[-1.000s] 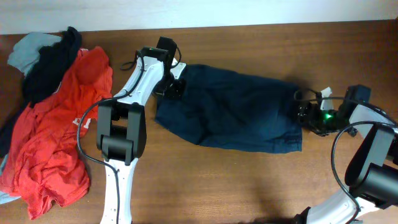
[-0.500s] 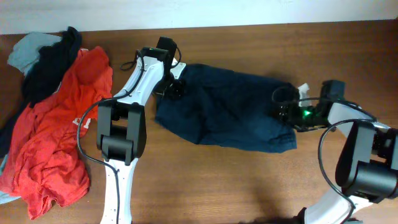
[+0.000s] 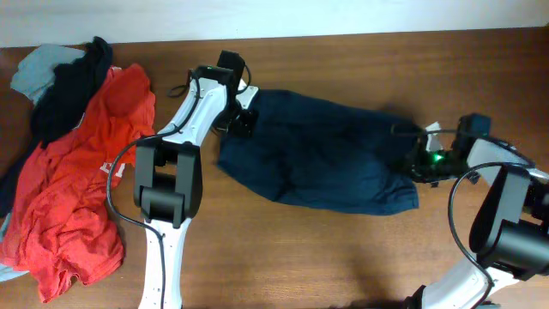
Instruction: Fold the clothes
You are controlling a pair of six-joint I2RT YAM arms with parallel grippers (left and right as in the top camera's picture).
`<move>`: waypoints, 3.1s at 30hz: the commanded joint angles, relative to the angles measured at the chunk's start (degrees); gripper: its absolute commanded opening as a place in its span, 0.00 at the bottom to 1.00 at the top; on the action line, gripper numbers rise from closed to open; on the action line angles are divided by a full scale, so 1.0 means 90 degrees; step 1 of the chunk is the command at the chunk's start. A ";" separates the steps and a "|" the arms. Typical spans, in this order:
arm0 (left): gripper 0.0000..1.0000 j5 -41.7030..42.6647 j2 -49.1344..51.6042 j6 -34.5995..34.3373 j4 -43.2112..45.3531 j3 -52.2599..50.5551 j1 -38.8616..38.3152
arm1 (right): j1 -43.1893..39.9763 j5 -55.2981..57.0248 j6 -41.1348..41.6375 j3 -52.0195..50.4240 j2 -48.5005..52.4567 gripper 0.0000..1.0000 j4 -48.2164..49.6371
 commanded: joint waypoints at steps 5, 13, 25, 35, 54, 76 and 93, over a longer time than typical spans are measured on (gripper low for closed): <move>0.00 -0.0117 0.0282 -0.0034 -0.0148 0.0027 0.0041 | -0.0148 0.0321 -0.0534 0.1496 -0.0073 0.04 -0.1360; 0.00 0.0126 0.0282 -0.0036 -0.0160 0.0027 0.0039 | 0.0503 0.0321 -0.0821 0.2897 -0.0073 0.04 -0.2616; 0.00 0.0170 0.0282 -0.0034 -0.0083 0.0027 -0.0129 | 0.3014 0.2392 0.0172 0.3228 -0.0063 0.04 -0.2419; 0.00 0.0172 0.0282 -0.0036 -0.0056 0.0027 -0.0155 | 0.4320 0.2426 0.0937 0.3228 -0.0046 0.04 -0.1382; 0.00 0.0170 0.0282 -0.0036 -0.0034 0.0029 -0.0160 | 0.5285 0.2322 0.1554 0.3228 0.0607 0.04 -0.0267; 0.02 -0.0124 0.0279 -0.0126 -0.1831 0.2535 0.0962 | 0.5316 0.1953 0.1549 0.3228 0.0600 0.04 -0.0117; 0.01 0.0782 0.0279 -0.0408 -0.1763 0.2781 0.1994 | 0.5950 0.1753 0.0367 0.3228 0.0607 0.66 0.0136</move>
